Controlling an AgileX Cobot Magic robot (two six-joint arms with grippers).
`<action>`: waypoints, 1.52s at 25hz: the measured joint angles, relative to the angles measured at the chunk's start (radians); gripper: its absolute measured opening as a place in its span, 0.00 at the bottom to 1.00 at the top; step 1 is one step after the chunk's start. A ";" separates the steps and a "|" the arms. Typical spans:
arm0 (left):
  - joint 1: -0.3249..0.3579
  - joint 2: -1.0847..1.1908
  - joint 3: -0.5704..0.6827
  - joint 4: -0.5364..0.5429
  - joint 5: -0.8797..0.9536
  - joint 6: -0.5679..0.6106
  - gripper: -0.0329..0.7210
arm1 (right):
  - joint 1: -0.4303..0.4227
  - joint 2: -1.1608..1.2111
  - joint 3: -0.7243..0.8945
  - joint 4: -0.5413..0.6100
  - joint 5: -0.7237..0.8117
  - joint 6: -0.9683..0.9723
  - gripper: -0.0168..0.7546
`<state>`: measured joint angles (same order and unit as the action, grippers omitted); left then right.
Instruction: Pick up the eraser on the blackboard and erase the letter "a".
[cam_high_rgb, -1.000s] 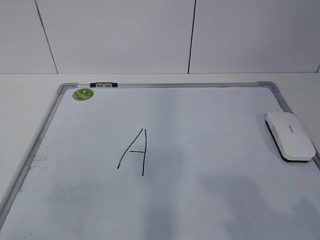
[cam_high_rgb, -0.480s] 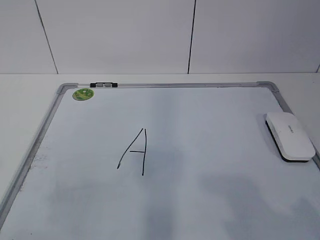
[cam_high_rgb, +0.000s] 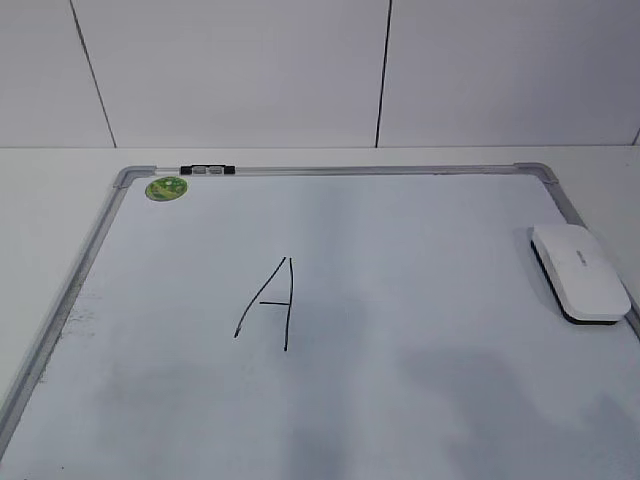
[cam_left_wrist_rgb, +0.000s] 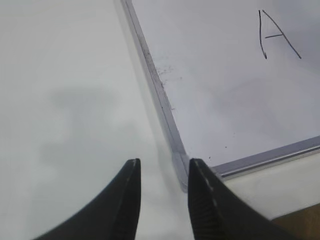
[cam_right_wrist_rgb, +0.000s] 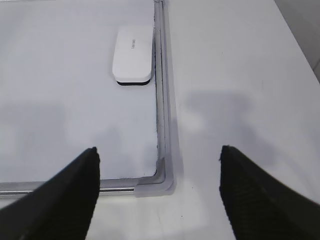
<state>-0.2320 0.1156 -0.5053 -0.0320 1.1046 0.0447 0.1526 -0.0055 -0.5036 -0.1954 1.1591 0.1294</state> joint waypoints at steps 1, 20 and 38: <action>0.000 -0.020 0.000 0.000 0.000 0.000 0.37 | 0.000 -0.004 0.000 0.000 0.000 0.000 0.79; 0.021 -0.106 0.000 0.000 0.002 0.000 0.37 | -0.012 -0.013 0.002 -0.006 -0.001 0.000 0.79; 0.211 -0.106 0.000 0.000 0.002 0.000 0.37 | -0.139 -0.013 0.002 -0.009 -0.001 0.000 0.79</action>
<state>-0.0215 0.0100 -0.5053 -0.0320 1.1065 0.0447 0.0137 -0.0182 -0.5013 -0.2040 1.1577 0.1294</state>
